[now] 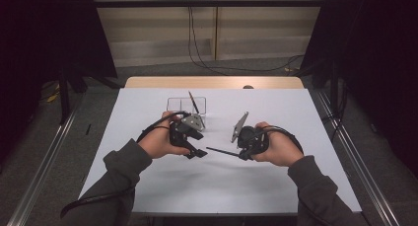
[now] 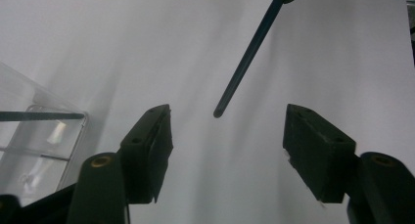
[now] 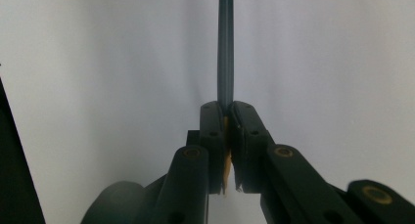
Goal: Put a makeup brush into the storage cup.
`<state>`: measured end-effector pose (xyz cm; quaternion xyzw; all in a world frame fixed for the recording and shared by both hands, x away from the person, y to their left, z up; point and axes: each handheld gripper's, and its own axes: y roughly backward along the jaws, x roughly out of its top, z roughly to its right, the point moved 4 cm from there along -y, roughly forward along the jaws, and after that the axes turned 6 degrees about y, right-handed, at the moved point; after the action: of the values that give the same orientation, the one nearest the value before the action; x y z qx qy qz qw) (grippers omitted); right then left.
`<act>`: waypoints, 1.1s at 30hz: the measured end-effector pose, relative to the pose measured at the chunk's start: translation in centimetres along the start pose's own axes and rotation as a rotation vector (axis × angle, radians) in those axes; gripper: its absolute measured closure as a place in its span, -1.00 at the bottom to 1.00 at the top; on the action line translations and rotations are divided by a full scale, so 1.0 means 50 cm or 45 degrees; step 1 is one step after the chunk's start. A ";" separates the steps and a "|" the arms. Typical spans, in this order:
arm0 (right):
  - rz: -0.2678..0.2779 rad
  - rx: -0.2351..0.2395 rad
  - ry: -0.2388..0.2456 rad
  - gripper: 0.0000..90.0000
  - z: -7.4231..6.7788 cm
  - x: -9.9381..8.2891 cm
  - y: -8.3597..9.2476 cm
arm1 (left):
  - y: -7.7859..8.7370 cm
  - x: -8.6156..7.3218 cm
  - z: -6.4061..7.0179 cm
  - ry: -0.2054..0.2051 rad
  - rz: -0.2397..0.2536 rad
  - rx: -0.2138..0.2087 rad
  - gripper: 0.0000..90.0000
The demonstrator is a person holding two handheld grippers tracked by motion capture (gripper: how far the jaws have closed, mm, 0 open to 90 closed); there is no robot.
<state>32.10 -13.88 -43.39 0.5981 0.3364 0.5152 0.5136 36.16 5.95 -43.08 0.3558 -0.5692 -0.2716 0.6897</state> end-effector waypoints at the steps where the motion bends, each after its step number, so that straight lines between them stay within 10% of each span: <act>1: 0.006 0.000 -0.003 0.87 -0.001 0.001 0.000 | -0.004 0.000 0.001 0.002 0.019 0.027 -0.15; 13: 0.030 -0.006 0.026 0.87 -0.004 0.024 0.005 | -0.018 0.004 0.003 -0.116 -0.076 0.014 0.12; 33: 0.066 -0.014 0.071 0.87 -0.010 0.044 0.014 | -0.027 0.010 0.013 -0.140 -0.071 0.011 0.65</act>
<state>32.04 -11.85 -42.17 0.5893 0.3322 0.5464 0.4937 35.66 4.62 -43.77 0.3591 -0.5974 -0.3073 0.6479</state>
